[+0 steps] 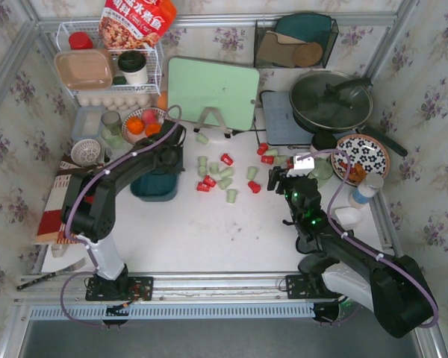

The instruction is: Mix the coffee capsules in the storage basket

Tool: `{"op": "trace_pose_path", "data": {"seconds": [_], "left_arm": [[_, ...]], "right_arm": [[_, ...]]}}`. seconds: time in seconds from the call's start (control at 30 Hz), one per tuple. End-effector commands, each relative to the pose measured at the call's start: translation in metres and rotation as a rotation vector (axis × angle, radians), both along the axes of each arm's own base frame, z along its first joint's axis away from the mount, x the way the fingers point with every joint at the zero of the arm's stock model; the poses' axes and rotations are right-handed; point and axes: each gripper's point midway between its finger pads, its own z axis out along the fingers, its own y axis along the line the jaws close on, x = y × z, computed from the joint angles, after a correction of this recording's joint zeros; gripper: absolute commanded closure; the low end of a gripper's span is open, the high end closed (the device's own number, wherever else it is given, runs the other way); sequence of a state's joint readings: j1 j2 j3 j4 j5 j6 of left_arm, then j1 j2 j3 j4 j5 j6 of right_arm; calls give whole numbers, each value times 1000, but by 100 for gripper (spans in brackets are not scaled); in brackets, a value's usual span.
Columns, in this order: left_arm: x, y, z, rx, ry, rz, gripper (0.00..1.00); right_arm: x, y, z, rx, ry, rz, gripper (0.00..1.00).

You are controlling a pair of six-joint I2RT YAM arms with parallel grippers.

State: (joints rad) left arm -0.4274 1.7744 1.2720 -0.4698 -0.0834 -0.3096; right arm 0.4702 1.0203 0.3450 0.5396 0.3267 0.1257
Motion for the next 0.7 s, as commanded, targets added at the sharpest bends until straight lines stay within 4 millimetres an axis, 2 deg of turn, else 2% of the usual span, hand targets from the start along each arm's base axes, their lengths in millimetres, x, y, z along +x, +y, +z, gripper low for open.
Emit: {"op": "trace_pose_path", "data": {"seconds": [0.0, 0.13, 0.27, 0.4, 0.67], "left_arm": [[24, -19, 5, -20, -13, 19, 100], [41, -21, -3, -4, 2, 106, 100], [46, -18, -8, -2, 0, 193, 98], [44, -23, -8, -41, 5, 240, 97], [35, -51, -3, -68, 1, 252, 93]], "right_arm": [[3, 3, 6, 7, -11, 9, 29], [3, 4, 7, 7, -10, 13, 29], [3, 5, 8, 8, -10, 20, 28], [1, 9, 10, 20, -9, 41, 28], [2, 13, 7, 23, 6, 53, 28]]}}
